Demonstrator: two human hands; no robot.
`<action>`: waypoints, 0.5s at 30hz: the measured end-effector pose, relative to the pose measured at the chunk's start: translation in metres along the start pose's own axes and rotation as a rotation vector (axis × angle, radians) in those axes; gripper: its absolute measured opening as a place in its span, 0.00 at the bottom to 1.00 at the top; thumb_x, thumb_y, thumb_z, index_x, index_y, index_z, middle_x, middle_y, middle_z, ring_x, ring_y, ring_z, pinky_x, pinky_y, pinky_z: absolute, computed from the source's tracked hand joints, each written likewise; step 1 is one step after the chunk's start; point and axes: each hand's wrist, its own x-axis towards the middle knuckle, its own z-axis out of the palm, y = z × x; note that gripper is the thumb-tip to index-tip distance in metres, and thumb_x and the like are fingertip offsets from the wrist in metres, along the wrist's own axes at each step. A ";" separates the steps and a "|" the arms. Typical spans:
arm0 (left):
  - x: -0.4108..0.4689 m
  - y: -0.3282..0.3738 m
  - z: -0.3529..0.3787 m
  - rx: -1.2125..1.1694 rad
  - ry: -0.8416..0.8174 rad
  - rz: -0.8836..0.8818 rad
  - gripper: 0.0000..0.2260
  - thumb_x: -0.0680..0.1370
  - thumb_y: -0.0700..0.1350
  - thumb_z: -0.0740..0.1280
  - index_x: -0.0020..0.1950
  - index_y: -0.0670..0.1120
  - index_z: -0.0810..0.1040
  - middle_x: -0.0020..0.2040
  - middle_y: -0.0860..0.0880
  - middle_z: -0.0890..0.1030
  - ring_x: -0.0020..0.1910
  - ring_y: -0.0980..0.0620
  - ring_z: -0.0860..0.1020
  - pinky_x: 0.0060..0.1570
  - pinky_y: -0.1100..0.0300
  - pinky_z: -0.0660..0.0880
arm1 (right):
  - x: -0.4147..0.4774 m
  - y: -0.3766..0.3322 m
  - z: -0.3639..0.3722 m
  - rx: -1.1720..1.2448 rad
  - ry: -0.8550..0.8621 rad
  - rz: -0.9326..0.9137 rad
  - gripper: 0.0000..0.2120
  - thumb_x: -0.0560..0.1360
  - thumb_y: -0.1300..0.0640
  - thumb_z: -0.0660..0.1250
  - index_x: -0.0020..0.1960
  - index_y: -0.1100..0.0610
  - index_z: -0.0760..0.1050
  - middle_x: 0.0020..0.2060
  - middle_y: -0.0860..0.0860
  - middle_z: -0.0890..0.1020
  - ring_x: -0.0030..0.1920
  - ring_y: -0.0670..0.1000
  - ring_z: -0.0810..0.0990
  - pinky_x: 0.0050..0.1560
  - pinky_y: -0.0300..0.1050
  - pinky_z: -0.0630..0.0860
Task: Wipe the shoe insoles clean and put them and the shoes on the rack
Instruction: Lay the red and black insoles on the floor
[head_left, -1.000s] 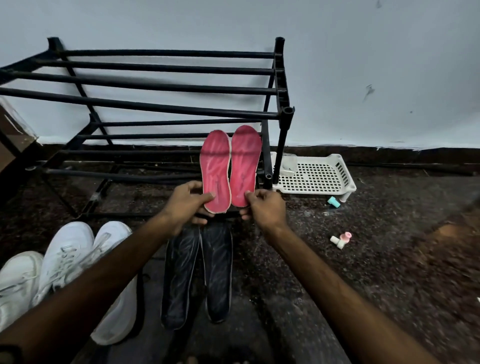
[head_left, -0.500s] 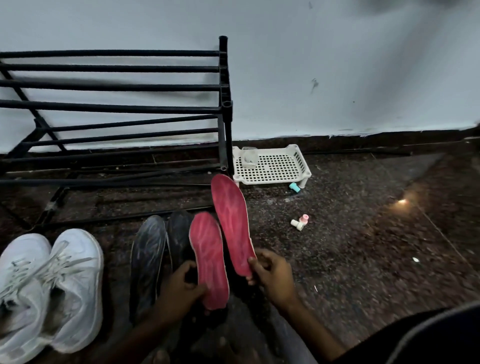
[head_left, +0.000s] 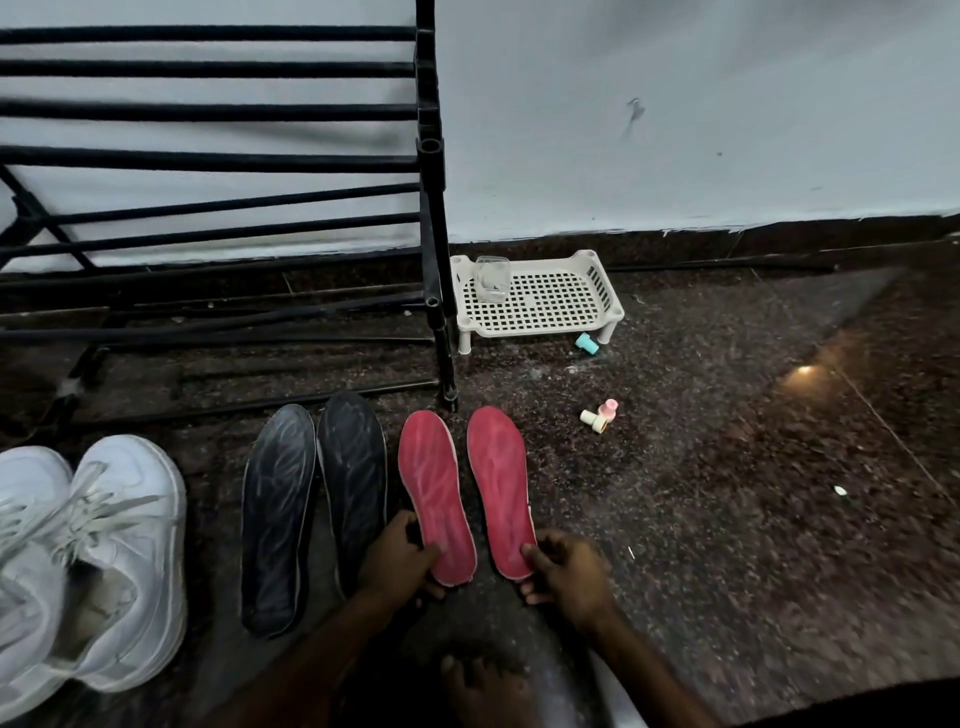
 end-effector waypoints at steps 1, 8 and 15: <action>0.002 -0.001 0.000 0.030 0.022 -0.003 0.09 0.78 0.44 0.69 0.49 0.47 0.68 0.37 0.43 0.84 0.27 0.43 0.82 0.19 0.62 0.68 | 0.001 -0.002 0.001 -0.024 -0.009 -0.010 0.06 0.81 0.64 0.62 0.55 0.62 0.77 0.32 0.55 0.82 0.26 0.48 0.78 0.26 0.41 0.77; 0.020 -0.016 -0.013 0.382 0.166 0.020 0.12 0.76 0.58 0.63 0.45 0.50 0.70 0.38 0.50 0.83 0.32 0.48 0.82 0.40 0.49 0.80 | 0.008 -0.009 0.010 -0.209 -0.053 -0.087 0.18 0.81 0.62 0.61 0.64 0.43 0.70 0.29 0.54 0.81 0.24 0.49 0.75 0.24 0.41 0.73; 0.016 0.001 -0.013 0.567 0.172 0.086 0.11 0.78 0.55 0.62 0.50 0.48 0.67 0.43 0.47 0.81 0.37 0.45 0.82 0.43 0.49 0.79 | 0.010 -0.018 0.004 -0.535 -0.038 -0.095 0.28 0.79 0.51 0.64 0.75 0.43 0.59 0.35 0.52 0.85 0.31 0.50 0.82 0.34 0.45 0.78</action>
